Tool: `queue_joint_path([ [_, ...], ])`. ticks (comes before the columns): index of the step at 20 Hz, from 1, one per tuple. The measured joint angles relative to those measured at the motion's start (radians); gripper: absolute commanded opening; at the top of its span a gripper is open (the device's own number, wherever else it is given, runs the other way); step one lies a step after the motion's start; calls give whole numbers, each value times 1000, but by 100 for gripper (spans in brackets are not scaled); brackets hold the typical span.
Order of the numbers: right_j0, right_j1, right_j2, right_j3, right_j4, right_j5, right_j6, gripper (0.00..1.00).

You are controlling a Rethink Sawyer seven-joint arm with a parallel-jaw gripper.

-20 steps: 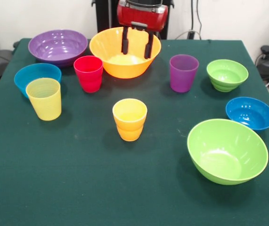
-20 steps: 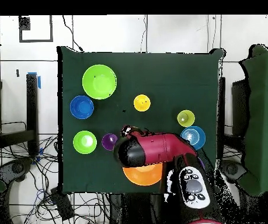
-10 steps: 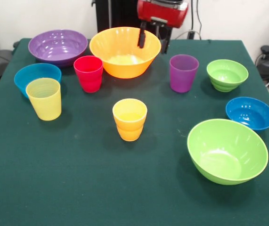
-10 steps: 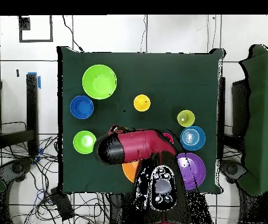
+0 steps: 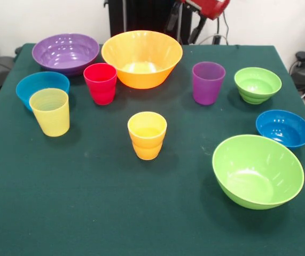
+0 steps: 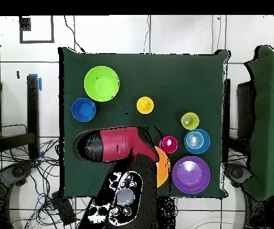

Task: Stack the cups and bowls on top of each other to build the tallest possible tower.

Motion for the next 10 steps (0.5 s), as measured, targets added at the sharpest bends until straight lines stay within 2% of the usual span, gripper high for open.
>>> queue_joint_path([
  [5, 52, 49, -86, -71, 35, 53, 137, 100],
  [10, 53, 89, -123, -113, 45, 53, 190, 100],
])
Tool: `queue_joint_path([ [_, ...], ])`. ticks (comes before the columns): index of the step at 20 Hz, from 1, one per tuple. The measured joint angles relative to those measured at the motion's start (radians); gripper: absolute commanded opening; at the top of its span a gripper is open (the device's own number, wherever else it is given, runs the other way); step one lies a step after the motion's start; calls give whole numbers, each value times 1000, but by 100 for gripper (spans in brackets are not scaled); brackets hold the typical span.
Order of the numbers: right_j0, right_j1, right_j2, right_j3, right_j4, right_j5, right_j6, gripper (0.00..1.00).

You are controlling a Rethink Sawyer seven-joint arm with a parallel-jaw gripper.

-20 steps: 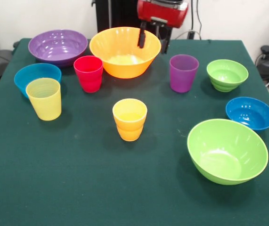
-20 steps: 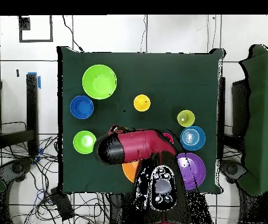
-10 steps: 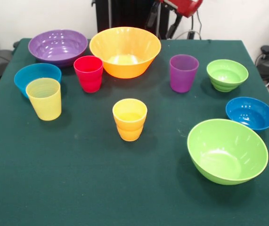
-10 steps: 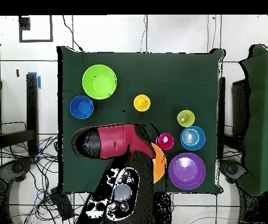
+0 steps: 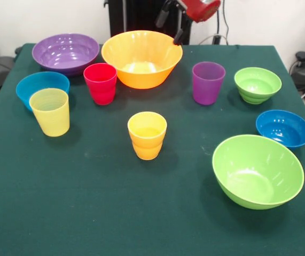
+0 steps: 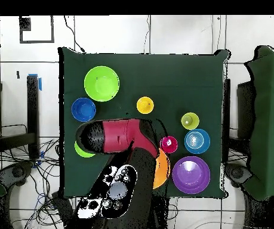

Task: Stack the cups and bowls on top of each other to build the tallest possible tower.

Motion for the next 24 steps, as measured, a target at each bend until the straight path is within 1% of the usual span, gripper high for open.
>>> queue_joint_path([
  [8, -1, 52, -29, -31, 25, 0, 2, 100],
  [14, -1, 72, -34, -32, 45, -9, 2, 100],
  [20, -1, 90, -33, -32, 83, -79, 2, 100],
  [24, -1, 108, -33, -34, 120, -126, 2, 100],
])
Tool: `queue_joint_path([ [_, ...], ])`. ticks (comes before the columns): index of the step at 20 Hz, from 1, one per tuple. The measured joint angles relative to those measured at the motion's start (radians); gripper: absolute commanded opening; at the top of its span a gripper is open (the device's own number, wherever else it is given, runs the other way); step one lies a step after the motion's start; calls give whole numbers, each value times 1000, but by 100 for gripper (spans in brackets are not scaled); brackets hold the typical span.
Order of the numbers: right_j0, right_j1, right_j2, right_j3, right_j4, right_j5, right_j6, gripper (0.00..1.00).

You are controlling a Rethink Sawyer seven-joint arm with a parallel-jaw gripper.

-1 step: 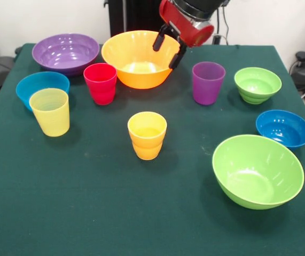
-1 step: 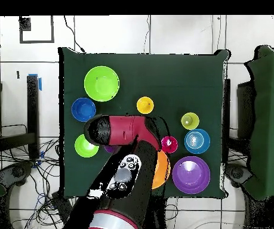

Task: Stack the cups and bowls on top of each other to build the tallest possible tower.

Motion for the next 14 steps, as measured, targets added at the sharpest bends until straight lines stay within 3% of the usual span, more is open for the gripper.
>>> queue_joint_path([
  [14, 0, 52, 0, -2, 52, -14, 0, 100],
])
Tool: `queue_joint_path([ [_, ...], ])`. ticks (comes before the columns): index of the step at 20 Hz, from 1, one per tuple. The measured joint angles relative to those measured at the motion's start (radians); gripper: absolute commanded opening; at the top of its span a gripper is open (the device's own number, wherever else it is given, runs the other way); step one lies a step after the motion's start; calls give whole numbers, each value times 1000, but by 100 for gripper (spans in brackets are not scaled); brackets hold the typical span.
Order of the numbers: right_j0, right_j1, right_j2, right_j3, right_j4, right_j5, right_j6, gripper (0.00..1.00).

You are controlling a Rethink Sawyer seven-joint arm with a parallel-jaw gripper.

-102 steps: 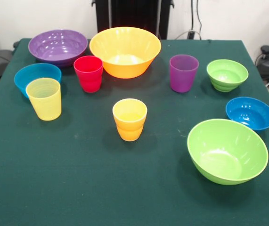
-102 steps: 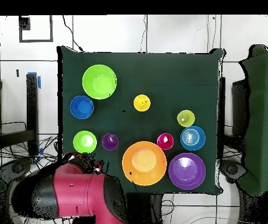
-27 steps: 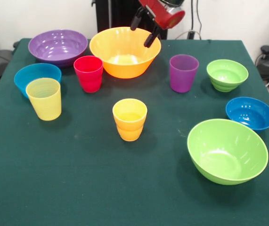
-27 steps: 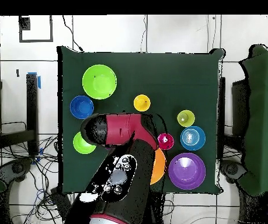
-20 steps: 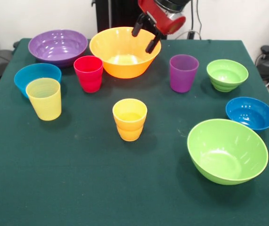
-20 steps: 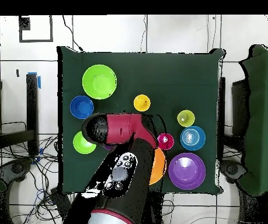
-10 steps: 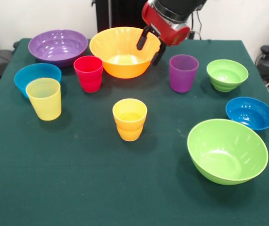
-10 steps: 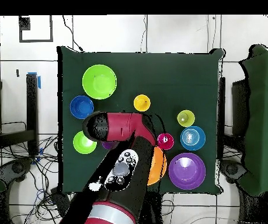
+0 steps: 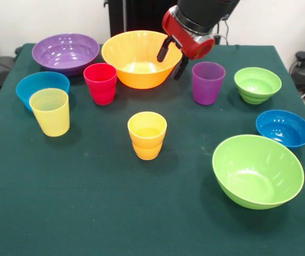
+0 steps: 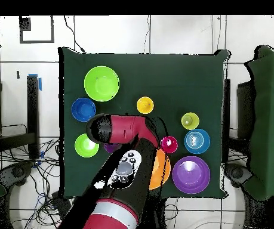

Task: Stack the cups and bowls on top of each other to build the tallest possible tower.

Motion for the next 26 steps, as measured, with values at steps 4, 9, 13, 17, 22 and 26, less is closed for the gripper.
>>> queue_joint_path([
  [4, 0, 9, 0, 0, 0, -8, 0, 100],
  [9, 0, 21, 0, 0, 0, -25, 0, 100],
  [13, 1, 27, -1, 0, 0, -43, 0, 100],
  [17, 2, 28, -2, 0, 0, -59, 0, 100],
  [22, 6, 31, -2, 2, 4, -83, 0, 100],
  [26, 10, 31, -3, 10, 11, -87, 0, 100],
])
